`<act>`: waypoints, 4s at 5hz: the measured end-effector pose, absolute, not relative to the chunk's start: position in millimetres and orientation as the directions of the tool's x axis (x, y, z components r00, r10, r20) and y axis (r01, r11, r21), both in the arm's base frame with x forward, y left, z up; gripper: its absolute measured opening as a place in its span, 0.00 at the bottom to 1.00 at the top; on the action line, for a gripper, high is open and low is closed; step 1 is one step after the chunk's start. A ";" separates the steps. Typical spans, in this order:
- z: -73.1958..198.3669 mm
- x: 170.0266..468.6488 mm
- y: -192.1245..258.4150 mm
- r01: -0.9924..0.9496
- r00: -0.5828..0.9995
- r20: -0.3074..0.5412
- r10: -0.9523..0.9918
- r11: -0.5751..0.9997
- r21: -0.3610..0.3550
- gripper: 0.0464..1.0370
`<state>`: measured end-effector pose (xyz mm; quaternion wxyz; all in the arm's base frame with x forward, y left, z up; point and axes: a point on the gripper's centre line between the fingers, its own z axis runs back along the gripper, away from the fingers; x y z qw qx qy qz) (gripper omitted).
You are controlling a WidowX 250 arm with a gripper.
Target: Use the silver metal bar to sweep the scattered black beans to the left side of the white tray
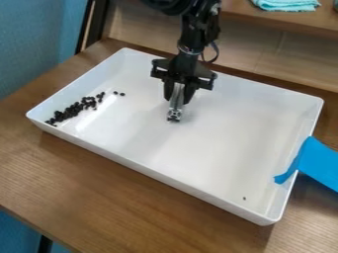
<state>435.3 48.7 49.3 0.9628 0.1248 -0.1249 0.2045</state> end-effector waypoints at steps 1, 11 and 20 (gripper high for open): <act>42.5 437.2 49.8 -0.426 0.887 0.283 0.365 0.882 0.200 0.35; 78.3 370.3 141.5 -0.373 0.919 0.181 0.351 0.922 0.105 0.35; 107.1 384.6 24.5 -0.244 0.965 0.099 0.241 0.970 0.013 0.96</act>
